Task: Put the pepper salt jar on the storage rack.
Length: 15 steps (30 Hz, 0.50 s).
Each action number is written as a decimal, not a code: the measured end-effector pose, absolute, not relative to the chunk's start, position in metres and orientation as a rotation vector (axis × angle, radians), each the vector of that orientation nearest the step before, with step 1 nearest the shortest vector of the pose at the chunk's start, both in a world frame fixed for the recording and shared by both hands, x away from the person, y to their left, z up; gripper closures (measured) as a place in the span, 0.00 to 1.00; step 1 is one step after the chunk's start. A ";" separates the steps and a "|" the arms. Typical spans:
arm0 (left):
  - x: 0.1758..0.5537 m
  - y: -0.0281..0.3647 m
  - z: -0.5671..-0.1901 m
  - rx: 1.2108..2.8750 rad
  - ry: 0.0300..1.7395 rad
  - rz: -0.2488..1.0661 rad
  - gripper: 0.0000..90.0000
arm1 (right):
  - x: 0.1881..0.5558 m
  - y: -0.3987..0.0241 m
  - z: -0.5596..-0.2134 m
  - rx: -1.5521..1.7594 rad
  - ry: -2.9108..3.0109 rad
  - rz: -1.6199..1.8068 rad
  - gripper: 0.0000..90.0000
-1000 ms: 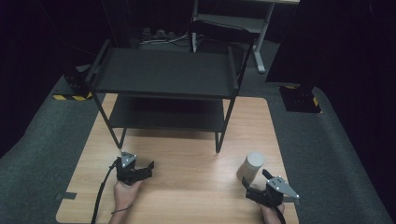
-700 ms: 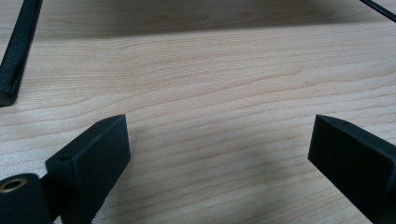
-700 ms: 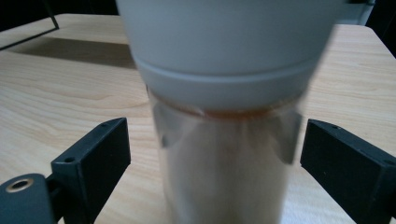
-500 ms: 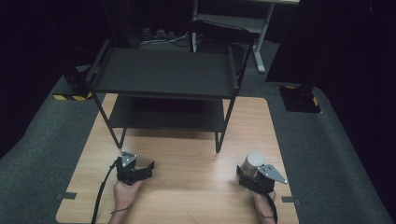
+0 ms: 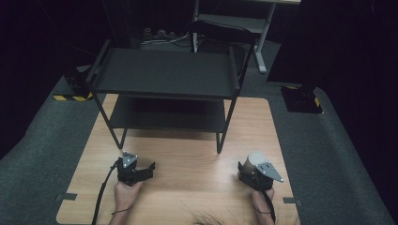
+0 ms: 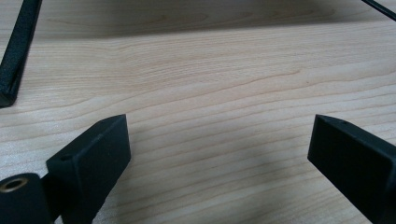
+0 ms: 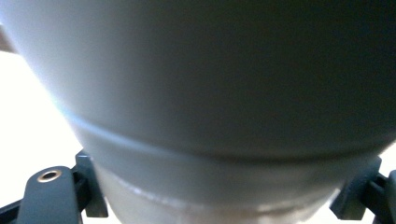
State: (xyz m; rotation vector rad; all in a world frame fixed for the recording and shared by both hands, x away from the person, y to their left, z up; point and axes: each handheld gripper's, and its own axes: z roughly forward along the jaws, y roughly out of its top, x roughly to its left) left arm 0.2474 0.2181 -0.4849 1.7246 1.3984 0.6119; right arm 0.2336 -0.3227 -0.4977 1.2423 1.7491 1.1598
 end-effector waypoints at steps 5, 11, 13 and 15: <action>0.247 0.218 -0.485 1.724 1.397 0.612 0.07 | 0.235 -0.319 -0.500 1.229 1.749 1.168 0.32; 0.247 0.218 -0.485 1.723 1.398 0.611 0.07 | 0.235 -0.323 -0.501 1.209 1.755 1.185 0.33; 0.247 0.218 -0.485 1.723 1.397 0.610 0.07 | 0.235 -0.323 -0.501 1.206 1.756 1.185 0.33; 0.247 0.219 -0.485 1.721 1.396 0.610 0.07 | 0.234 -0.325 -0.499 1.201 1.768 1.213 0.33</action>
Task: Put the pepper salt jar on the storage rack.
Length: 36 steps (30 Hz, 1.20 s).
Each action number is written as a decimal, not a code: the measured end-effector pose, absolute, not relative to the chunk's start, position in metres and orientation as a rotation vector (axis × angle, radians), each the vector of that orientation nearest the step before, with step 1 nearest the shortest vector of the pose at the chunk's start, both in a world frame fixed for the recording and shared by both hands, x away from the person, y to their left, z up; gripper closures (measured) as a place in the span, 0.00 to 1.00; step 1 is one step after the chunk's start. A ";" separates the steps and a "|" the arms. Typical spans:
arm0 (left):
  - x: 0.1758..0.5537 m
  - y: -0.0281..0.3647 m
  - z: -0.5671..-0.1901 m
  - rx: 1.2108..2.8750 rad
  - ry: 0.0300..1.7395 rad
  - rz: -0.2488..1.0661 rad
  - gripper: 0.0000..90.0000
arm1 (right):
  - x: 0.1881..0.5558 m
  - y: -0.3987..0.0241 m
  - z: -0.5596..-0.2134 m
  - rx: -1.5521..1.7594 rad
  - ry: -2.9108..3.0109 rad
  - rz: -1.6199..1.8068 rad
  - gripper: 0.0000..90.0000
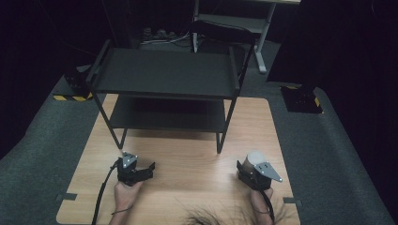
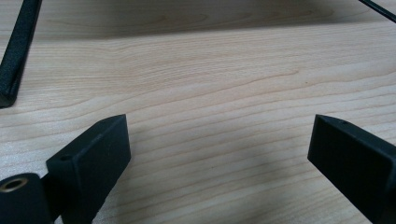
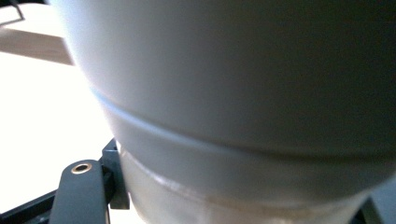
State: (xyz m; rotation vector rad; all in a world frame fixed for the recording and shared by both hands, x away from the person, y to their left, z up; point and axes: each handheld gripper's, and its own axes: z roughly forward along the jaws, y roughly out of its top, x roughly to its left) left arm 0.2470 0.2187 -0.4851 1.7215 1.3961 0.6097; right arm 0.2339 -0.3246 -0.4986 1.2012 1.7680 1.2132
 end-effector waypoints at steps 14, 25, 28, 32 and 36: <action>0.246 0.221 -0.486 1.712 1.395 0.601 0.07 | 0.254 -0.287 -0.425 0.888 2.007 1.404 0.33; 0.246 0.223 -0.486 1.714 1.379 0.589 0.07 | 0.297 -0.228 -0.368 0.845 2.067 1.487 0.33; 0.245 0.224 -0.487 1.706 1.378 0.586 0.07 | 0.303 -0.219 -0.362 0.855 2.064 1.480 0.33; 0.245 0.225 -0.487 1.703 1.375 0.583 0.07 | 0.311 -0.207 -0.353 0.871 2.048 1.472 0.33; 0.244 0.225 -0.487 1.699 1.371 0.582 0.07 | 0.320 -0.197 -0.345 0.874 2.020 1.469 0.33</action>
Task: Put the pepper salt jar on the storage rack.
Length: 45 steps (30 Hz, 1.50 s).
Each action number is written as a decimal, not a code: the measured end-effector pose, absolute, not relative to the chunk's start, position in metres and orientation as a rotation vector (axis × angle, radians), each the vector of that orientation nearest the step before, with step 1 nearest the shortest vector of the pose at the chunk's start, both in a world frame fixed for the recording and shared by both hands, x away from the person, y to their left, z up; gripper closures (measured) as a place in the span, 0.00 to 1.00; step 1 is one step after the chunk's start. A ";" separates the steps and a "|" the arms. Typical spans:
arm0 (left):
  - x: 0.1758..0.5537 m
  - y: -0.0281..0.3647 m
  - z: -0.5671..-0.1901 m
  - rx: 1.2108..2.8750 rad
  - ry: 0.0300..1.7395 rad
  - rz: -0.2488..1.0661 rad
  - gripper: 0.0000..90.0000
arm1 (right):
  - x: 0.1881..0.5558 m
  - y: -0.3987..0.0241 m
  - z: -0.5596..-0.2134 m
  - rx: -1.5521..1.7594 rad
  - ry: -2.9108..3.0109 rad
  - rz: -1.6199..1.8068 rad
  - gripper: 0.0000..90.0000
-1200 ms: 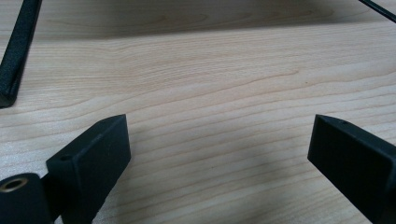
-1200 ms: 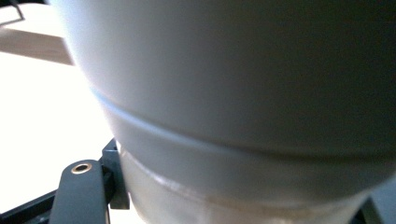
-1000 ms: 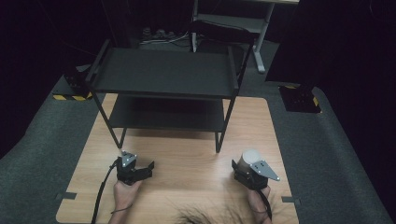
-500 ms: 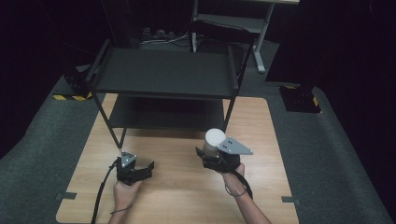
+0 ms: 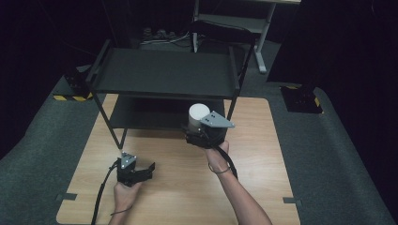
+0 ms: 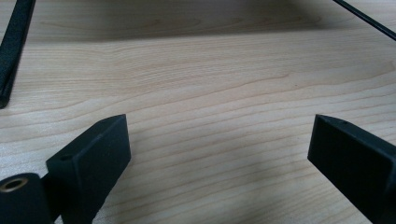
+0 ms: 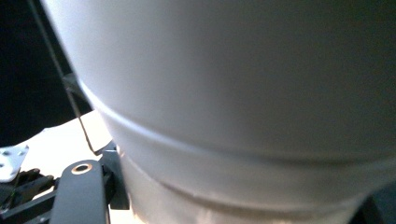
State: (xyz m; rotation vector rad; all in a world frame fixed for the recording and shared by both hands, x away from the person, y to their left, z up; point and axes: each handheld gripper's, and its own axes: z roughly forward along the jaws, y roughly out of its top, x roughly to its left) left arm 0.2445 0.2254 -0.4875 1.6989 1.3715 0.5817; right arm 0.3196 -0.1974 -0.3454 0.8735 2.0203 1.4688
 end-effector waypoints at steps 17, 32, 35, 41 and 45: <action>0.241 0.226 -0.489 1.677 1.371 0.595 0.07 | 0.341 -0.179 -0.342 0.939 2.015 1.383 0.33; 0.242 0.225 -0.489 1.683 1.368 0.595 0.07 | 0.360 -0.166 -0.352 0.980 1.944 1.413 0.33; 0.242 0.225 -0.488 1.689 1.368 0.595 0.07 | 0.365 -0.164 -0.359 0.995 1.908 1.446 0.33; 0.243 0.224 -0.488 1.698 1.369 0.597 0.07 | 0.369 -0.161 -0.365 0.980 1.877 1.461 0.32; 0.243 0.224 -0.488 1.693 1.371 0.595 0.07 | 0.370 -0.161 -0.368 0.963 1.872 1.457 0.32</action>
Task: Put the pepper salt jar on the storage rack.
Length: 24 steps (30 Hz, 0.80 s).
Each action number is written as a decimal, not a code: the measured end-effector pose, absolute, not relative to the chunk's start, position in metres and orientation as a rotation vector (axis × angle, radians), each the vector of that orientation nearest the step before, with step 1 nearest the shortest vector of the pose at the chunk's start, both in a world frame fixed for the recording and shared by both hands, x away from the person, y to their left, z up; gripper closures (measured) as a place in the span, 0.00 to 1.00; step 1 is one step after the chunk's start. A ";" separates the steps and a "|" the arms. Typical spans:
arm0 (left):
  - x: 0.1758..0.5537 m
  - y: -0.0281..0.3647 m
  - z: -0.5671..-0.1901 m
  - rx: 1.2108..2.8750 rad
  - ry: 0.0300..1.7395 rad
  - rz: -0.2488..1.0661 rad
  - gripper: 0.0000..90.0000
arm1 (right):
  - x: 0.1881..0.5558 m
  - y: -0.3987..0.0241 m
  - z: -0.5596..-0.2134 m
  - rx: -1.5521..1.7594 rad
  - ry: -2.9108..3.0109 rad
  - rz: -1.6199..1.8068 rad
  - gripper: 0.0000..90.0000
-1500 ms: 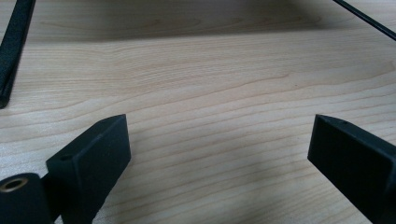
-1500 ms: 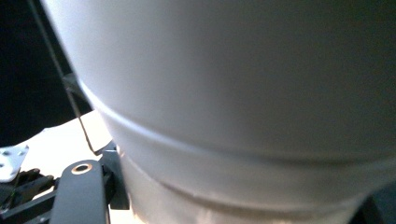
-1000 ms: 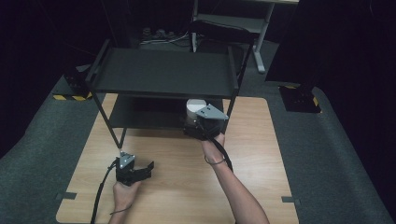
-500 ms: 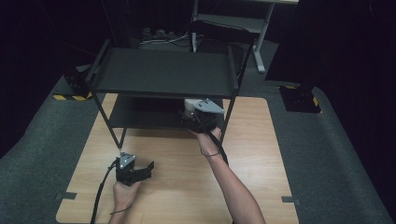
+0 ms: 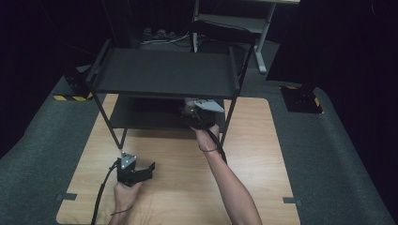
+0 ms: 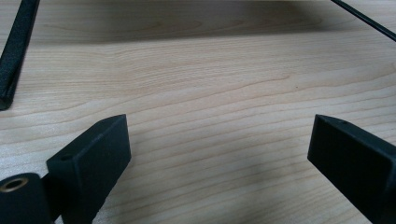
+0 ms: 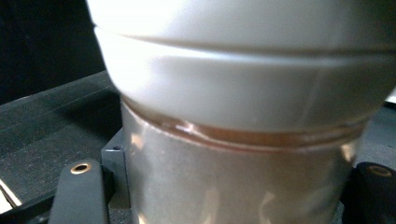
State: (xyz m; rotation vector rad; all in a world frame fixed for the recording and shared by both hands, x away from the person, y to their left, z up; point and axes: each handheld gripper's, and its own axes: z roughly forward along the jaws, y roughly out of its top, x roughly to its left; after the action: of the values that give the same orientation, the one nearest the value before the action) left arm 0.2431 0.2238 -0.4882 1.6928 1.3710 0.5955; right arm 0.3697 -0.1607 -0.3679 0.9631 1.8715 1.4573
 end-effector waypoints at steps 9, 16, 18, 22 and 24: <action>0.243 0.225 -0.488 1.696 1.364 0.596 0.07 | 0.371 -0.177 -0.370 0.950 1.871 1.540 0.09; 0.243 0.224 -0.489 1.692 1.364 0.596 0.06 | 0.360 -0.187 -0.380 0.858 1.849 1.542 0.06; 0.244 0.223 -0.488 1.701 1.362 0.596 0.06 | 0.355 -0.185 -0.379 0.842 1.857 1.494 0.05; 0.245 0.222 -0.487 1.713 1.363 0.597 0.06 | 0.340 -0.183 -0.386 0.803 1.836 1.438 0.05; 0.245 0.222 -0.487 1.713 1.365 0.598 0.06 | 0.334 -0.183 -0.389 0.798 1.825 1.423 0.05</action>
State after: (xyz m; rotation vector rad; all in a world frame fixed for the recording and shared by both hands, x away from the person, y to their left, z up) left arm 0.2447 0.2217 -0.4873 1.7126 1.3646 0.5983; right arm 0.3336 -0.1827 -0.3890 0.7980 1.8248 1.4233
